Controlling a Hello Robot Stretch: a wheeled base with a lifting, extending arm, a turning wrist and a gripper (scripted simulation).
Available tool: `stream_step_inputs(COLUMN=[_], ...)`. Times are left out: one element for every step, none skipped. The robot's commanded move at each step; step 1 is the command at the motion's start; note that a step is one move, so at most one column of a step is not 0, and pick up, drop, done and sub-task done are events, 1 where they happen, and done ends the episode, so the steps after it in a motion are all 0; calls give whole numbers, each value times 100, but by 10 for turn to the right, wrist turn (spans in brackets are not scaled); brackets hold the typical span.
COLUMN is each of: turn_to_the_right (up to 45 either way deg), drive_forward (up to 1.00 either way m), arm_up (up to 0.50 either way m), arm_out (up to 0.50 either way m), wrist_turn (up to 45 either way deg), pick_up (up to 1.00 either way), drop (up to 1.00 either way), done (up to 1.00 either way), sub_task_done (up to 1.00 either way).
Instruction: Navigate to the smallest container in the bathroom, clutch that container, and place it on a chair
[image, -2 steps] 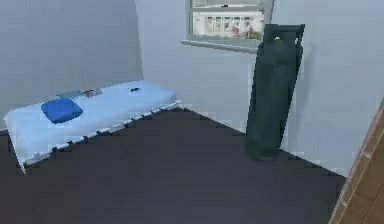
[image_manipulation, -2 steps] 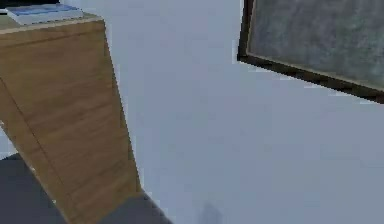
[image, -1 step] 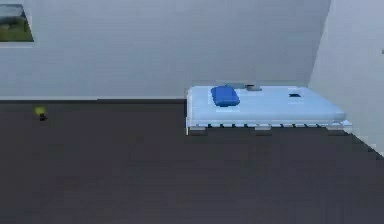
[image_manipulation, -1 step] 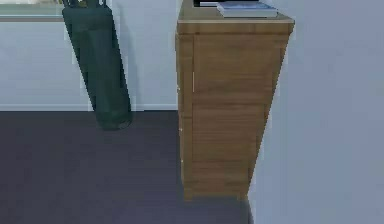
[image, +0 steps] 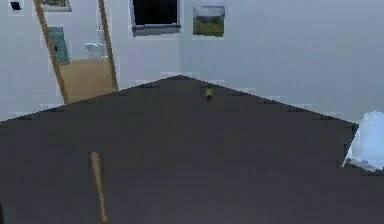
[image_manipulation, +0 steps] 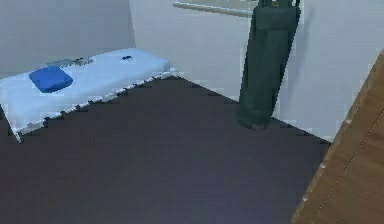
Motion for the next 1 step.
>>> stream_step_inputs(turn_to_the_right=[-120], drive_forward=[0], arm_up=[0], arm_out=[0], wrist_turn=[0], pick_up=[0], drop=[0], done=[0], sub_task_done=[0])
